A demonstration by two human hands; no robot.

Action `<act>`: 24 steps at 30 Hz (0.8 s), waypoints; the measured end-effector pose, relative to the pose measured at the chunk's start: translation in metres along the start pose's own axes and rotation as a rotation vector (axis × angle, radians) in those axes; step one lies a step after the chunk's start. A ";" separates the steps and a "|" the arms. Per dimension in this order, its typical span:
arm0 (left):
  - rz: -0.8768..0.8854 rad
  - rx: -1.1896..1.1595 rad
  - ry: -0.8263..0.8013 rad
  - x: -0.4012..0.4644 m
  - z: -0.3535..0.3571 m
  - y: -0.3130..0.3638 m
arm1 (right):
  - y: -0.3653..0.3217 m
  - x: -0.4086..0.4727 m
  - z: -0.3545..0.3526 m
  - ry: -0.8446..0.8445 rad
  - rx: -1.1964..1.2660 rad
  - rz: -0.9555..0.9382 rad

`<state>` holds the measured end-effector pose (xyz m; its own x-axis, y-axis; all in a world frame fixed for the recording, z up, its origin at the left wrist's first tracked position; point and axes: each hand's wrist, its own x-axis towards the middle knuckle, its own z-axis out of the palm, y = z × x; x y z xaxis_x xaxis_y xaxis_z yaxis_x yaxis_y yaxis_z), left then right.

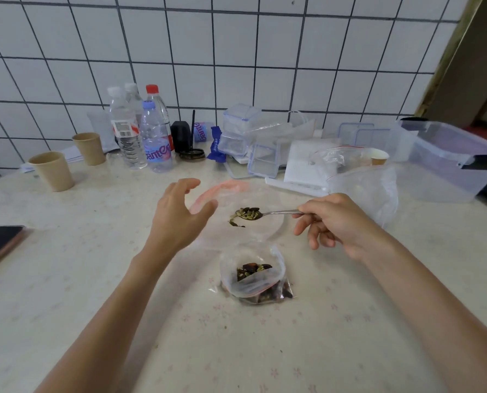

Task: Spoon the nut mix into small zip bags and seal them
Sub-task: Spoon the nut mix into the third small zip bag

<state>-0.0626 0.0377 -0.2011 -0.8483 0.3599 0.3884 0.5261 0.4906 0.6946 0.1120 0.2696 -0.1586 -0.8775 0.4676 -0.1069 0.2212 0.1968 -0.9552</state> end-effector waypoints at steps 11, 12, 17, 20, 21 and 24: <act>-0.092 0.028 -0.392 -0.079 -0.008 0.037 | 0.007 -0.059 -0.018 -0.043 -0.041 -0.044; -0.089 -0.017 -0.381 -0.083 -0.008 0.038 | 0.011 -0.063 -0.016 -0.045 -0.073 -0.060; 0.006 -0.169 -0.297 -0.093 -0.010 0.040 | 0.026 -0.087 -0.003 -0.018 -0.456 -0.417; 0.038 -0.205 -0.263 -0.098 -0.012 0.036 | 0.028 -0.104 0.000 0.060 -0.854 -0.790; 0.046 -0.203 -0.255 -0.099 -0.012 0.034 | 0.028 -0.107 0.000 0.075 -0.941 -0.899; 0.057 -0.182 -0.249 -0.099 -0.013 0.029 | 0.031 -0.108 -0.003 0.123 -0.975 -1.017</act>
<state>0.0356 0.0058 -0.2116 -0.7656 0.5768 0.2849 0.5339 0.3225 0.7817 0.2146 0.2280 -0.1761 -0.7987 -0.1755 0.5755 -0.2305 0.9728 -0.0233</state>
